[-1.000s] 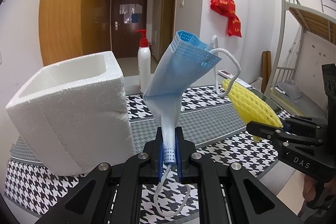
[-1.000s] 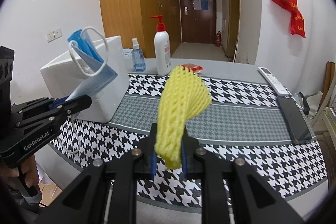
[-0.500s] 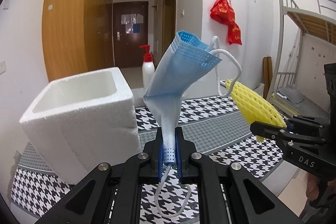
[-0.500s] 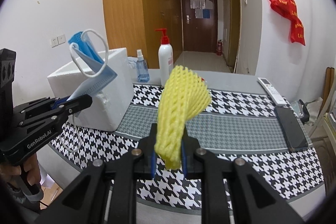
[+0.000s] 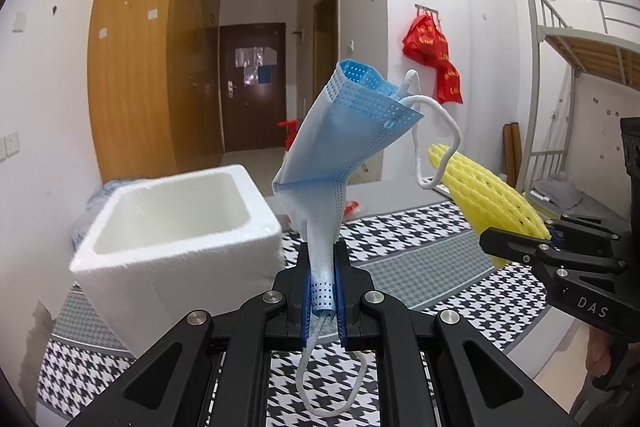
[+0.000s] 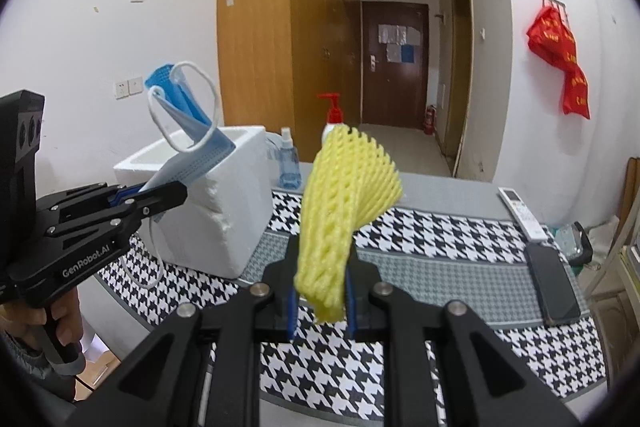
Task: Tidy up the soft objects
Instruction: 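Carry the blue mask over the foam box with the left gripper while the right gripper carries the net, then lower the blue mask into the foam box and open the left gripper, then move the yellow foam net over the foam box and open the right gripper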
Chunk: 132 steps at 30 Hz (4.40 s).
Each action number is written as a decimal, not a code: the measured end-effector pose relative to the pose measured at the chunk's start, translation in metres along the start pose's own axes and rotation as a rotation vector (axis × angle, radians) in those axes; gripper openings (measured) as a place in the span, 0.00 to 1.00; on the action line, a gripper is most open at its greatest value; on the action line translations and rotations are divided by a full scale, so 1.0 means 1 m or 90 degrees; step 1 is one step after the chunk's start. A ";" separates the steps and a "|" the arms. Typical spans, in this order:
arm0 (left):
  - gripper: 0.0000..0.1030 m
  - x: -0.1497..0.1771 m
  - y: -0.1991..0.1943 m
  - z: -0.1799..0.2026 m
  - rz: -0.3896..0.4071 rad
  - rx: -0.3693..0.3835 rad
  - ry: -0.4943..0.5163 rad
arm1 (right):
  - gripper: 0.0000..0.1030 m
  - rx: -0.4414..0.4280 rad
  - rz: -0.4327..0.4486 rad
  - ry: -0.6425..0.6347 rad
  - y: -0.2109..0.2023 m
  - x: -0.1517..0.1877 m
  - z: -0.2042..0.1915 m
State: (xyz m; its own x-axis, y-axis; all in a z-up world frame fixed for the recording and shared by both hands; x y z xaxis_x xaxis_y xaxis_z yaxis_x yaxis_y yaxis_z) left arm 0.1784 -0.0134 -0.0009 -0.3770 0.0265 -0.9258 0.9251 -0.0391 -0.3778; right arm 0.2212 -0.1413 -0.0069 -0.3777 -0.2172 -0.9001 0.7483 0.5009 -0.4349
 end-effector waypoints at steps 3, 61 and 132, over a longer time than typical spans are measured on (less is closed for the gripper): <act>0.10 -0.003 -0.004 -0.006 0.009 -0.014 -0.002 | 0.21 -0.010 0.012 -0.013 -0.001 -0.006 -0.006; 0.10 -0.024 -0.011 -0.093 0.024 -0.106 -0.080 | 0.21 -0.156 0.043 -0.079 0.048 -0.062 -0.084; 0.99 -0.023 0.007 -0.161 0.046 -0.162 -0.102 | 0.21 -0.109 0.008 -0.090 0.102 -0.084 -0.118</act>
State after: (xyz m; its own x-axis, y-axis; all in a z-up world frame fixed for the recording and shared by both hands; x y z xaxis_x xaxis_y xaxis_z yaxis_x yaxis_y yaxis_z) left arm 0.2012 0.1464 0.0188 -0.2928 -0.1265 -0.9478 0.9242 0.2166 -0.3145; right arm 0.2650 0.0268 0.0277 -0.2806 -0.3191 -0.9052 0.6447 0.6361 -0.4240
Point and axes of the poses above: each gripper's, at about its wrist camera, not at the fingertips, and y roughly the way its jaws point, z to its right, x to its underside, the point moved 4 cm from there along y, roughly the way its jaws point, and after that the axes turned 2 degrees about -x, right-handed, at the moved point
